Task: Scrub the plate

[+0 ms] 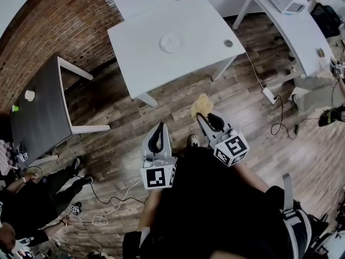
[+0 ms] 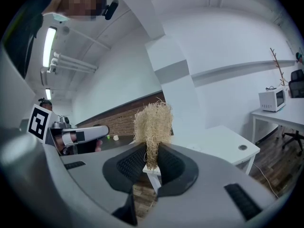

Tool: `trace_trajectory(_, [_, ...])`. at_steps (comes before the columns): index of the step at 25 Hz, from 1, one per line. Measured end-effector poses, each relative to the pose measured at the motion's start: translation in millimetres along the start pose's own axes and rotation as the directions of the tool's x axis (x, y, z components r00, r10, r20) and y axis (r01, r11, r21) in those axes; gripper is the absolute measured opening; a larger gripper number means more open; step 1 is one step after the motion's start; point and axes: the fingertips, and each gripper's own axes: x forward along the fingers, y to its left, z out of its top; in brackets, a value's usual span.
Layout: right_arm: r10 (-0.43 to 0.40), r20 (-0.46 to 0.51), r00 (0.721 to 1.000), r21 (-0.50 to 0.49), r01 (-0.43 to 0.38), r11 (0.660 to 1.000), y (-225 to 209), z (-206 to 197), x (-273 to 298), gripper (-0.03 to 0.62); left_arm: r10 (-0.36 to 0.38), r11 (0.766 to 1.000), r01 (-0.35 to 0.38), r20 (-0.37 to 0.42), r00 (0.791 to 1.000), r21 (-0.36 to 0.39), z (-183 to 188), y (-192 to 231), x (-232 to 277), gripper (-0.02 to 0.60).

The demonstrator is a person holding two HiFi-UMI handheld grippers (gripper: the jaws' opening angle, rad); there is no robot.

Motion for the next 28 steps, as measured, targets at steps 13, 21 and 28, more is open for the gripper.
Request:
trace_trajectory(13, [0.074, -0.01, 0.997, -0.008, -0.074, 0.997, -34, -2, -17, 0.061, 0.029, 1.0, -0.029, -0.045, 0.999, 0.005, -12, -45, 19, 0.005])
trace_trajectory(21, [0.079, -0.035, 0.996, -0.019, -0.08, 0.997, -46, -4, -1, 0.061, 0.021, 0.999, -0.022, -0.057, 0.998, -0.027, -22, -34, 51, 0.003])
trace_trajectory(28, [0.052, -0.031, 0.998, -0.026, -0.053, 0.998, -69, 5, 35, 0.061, -0.009, 1.0, 0.008, -0.033, 0.999, -0.02, -14, -14, 94, 0.003])
